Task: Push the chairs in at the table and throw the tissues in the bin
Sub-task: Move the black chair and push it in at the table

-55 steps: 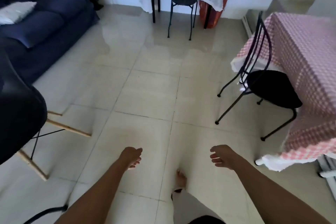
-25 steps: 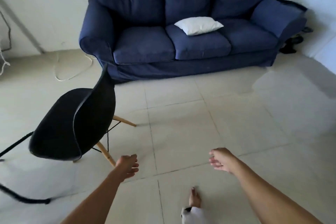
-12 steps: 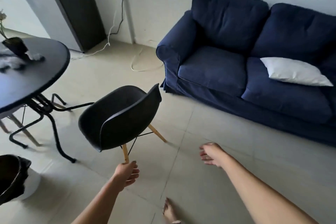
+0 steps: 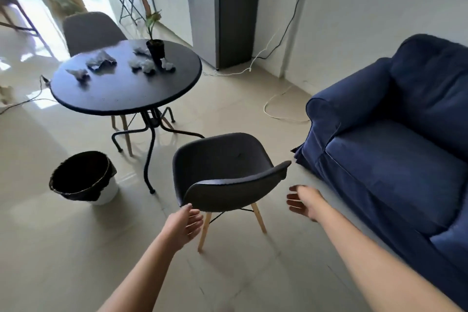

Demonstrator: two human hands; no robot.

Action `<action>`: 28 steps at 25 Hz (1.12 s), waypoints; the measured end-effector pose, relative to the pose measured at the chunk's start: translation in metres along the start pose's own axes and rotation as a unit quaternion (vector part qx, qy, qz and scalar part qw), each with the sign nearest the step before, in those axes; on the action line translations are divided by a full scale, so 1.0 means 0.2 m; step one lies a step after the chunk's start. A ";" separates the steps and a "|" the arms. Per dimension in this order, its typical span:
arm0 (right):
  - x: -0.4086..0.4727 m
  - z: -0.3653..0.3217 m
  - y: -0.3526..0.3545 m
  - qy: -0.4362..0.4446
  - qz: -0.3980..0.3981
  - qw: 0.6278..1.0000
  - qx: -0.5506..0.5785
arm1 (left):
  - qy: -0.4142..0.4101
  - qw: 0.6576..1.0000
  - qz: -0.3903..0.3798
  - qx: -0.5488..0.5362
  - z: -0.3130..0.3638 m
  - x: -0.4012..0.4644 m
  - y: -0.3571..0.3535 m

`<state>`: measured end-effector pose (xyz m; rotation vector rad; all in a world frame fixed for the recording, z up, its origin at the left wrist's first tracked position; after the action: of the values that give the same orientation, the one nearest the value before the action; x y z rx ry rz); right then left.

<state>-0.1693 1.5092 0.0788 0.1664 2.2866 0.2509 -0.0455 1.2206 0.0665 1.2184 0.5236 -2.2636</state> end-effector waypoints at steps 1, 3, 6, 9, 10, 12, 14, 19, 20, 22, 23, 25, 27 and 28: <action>0.04 -0.07 -0.02 0.001 -0.007 1.000 0.025 | -0.008 0.999 -0.003 -0.033 0.02 -0.02 -0.02; 0.11 -0.18 -0.04 -0.009 -0.022 0.997 0.074 | -0.026 0.996 -0.014 -0.081 0.07 -0.05 -0.07; 0.16 -0.30 -0.06 -0.073 -0.086 0.981 0.158 | -0.041 0.993 -0.024 -0.112 0.15 -0.09 -0.17; 0.13 -0.39 -0.11 -0.104 -0.187 0.963 0.166 | -0.056 0.989 0.025 -0.138 0.18 -0.09 -0.32; 0.13 -0.40 -0.13 -0.096 -0.207 0.961 0.153 | -0.066 0.984 0.047 -0.159 0.18 -0.08 -0.37; 0.13 -0.40 -0.15 -0.068 -0.218 0.965 0.128 | -0.090 0.972 0.097 -0.192 0.19 -0.06 -0.43; 0.15 -0.38 -0.16 -0.035 -0.211 0.971 0.110 | -0.099 0.966 0.134 -0.199 0.20 -0.06 -0.45; 0.22 -0.36 -0.13 0.027 -0.203 0.978 0.048 | -0.102 0.950 0.159 -0.248 0.14 -0.10 -0.50; 0.23 -0.37 -0.12 0.036 -0.205 0.977 0.048 | -0.103 0.947 0.161 -0.260 0.12 -0.12 -0.51; 0.26 -0.41 -0.11 0.049 -0.214 0.974 0.045 | -0.103 0.934 0.166 -0.298 0.08 -0.14 -0.55; 0.28 -0.43 -0.10 0.049 -0.221 0.973 0.046 | -0.101 0.929 0.166 -0.315 0.07 -0.15 -0.57; 0.32 -0.49 -0.11 0.047 -0.239 0.969 0.047 | -0.098 0.919 0.166 -0.343 0.04 -0.16 -0.62; 0.35 -0.54 -0.14 0.036 -0.251 0.966 0.047 | -0.101 0.911 0.164 -0.364 0.04 -0.16 -0.64; 0.36 -0.57 -0.15 0.031 -0.256 0.965 0.048 | -0.105 0.908 0.163 -0.371 0.05 -0.15 -0.65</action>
<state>-0.3028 1.4797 0.0933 -0.3865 2.3149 -0.1255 -0.1159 1.3260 0.1099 0.6068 0.9089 -1.6326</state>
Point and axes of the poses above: each hand's wrist, its own x-axis towards the middle knuckle, its own y-axis out of the back of the hand, z = x × y, the point moved 2 cm from there along x, towards the middle knuckle, and after that the axes turned 2 degrees about -x, right-handed, at the moved point
